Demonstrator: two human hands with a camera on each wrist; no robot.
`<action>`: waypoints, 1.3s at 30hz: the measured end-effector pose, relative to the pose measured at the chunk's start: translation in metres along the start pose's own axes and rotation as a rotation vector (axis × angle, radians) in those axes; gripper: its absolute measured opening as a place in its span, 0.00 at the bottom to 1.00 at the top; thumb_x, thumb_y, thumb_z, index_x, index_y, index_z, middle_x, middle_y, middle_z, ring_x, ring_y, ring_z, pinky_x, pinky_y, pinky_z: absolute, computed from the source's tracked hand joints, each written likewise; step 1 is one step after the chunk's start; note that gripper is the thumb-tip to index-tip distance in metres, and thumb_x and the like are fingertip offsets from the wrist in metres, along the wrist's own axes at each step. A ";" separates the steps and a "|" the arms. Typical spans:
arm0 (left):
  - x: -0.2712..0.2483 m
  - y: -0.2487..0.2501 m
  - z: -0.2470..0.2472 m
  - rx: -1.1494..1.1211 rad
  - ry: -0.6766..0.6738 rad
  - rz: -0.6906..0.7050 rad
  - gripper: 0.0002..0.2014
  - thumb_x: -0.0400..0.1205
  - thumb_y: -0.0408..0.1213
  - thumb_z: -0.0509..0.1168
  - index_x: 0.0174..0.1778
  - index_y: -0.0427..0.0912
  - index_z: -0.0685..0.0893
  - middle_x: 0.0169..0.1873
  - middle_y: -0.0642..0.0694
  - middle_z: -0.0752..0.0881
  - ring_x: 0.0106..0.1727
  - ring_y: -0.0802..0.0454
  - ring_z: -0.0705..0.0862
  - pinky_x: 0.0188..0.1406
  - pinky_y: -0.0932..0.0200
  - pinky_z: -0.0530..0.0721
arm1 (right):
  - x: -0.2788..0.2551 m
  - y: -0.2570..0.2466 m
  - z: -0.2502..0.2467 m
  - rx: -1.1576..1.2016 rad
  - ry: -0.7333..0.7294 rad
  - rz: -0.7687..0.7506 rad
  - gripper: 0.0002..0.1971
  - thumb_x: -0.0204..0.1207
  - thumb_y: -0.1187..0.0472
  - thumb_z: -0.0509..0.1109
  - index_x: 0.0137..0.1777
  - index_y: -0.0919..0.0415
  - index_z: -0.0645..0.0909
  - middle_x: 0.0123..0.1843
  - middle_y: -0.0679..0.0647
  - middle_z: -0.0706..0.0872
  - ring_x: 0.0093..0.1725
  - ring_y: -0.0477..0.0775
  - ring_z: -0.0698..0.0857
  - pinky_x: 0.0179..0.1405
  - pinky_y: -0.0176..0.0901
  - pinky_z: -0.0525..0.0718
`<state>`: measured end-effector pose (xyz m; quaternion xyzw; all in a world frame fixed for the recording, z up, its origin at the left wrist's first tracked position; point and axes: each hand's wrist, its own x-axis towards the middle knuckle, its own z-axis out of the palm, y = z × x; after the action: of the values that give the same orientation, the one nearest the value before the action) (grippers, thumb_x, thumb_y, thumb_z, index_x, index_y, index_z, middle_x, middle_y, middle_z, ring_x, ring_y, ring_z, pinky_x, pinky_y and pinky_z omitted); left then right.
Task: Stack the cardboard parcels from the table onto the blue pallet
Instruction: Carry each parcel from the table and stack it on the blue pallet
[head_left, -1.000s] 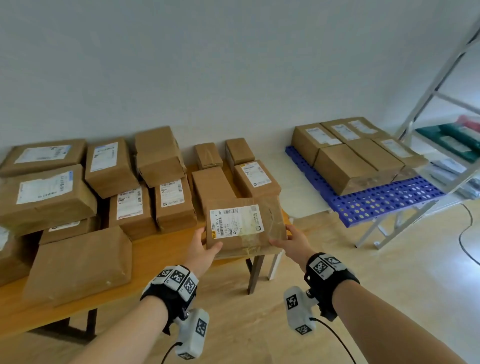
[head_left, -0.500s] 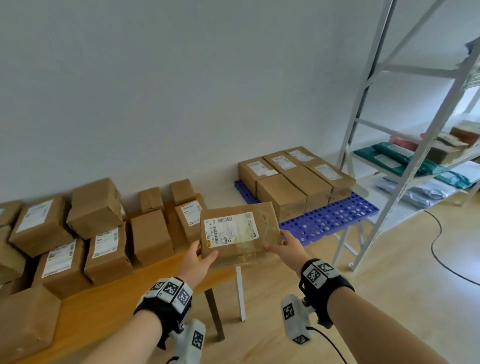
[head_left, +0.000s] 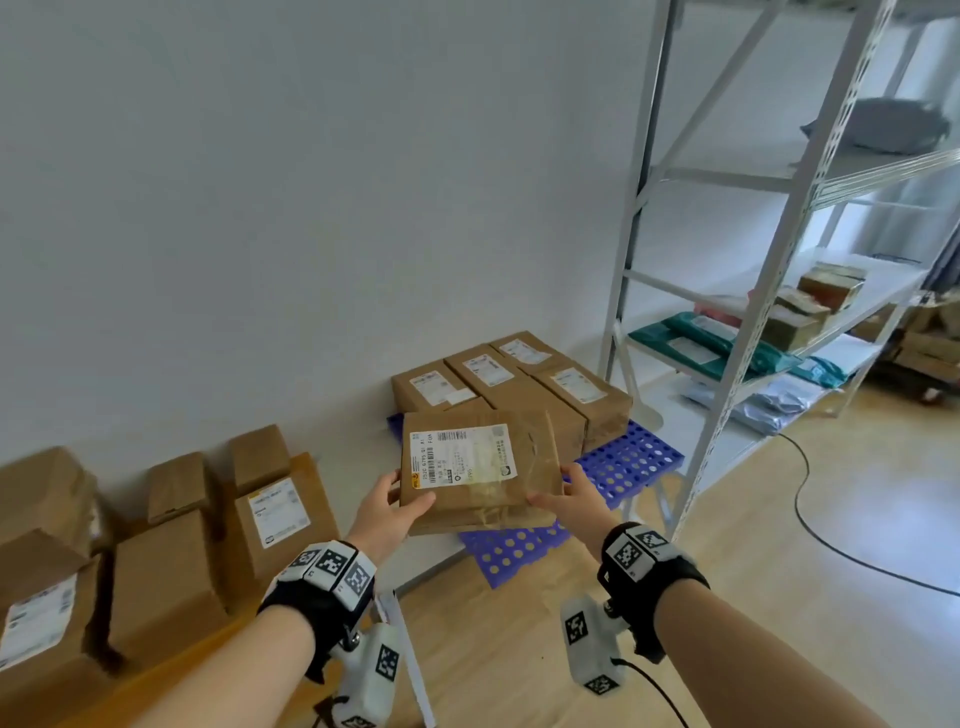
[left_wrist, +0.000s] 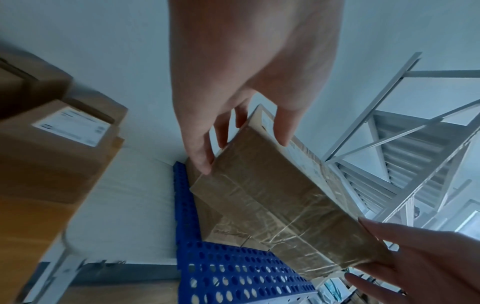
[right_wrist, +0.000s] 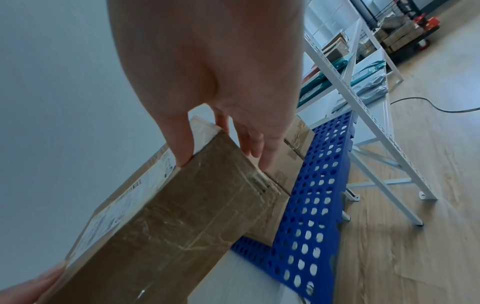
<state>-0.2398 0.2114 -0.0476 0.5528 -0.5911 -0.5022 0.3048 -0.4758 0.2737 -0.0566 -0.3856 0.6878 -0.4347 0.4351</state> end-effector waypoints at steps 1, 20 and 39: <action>0.013 0.005 0.007 -0.008 -0.007 -0.001 0.29 0.79 0.38 0.69 0.75 0.43 0.67 0.67 0.43 0.77 0.68 0.44 0.77 0.59 0.48 0.81 | 0.011 -0.002 -0.008 0.025 0.002 -0.004 0.29 0.75 0.58 0.74 0.72 0.59 0.65 0.56 0.51 0.82 0.50 0.50 0.83 0.41 0.37 0.80; 0.233 0.088 0.125 -0.044 -0.034 -0.084 0.37 0.75 0.50 0.72 0.78 0.54 0.62 0.73 0.50 0.72 0.71 0.43 0.74 0.68 0.39 0.76 | 0.256 -0.034 -0.133 0.014 -0.011 -0.007 0.29 0.74 0.61 0.75 0.71 0.63 0.65 0.56 0.52 0.80 0.49 0.49 0.84 0.33 0.33 0.82; 0.340 0.141 0.239 -0.445 0.172 -0.422 0.53 0.70 0.53 0.75 0.82 0.58 0.45 0.81 0.36 0.54 0.72 0.26 0.69 0.68 0.31 0.73 | 0.456 -0.077 -0.225 -0.144 -0.331 -0.108 0.33 0.71 0.56 0.77 0.74 0.60 0.67 0.58 0.57 0.84 0.48 0.50 0.85 0.36 0.37 0.81</action>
<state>-0.5765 -0.0695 -0.0560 0.6234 -0.3111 -0.6227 0.3562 -0.8218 -0.1063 -0.0500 -0.5184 0.6145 -0.3378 0.4894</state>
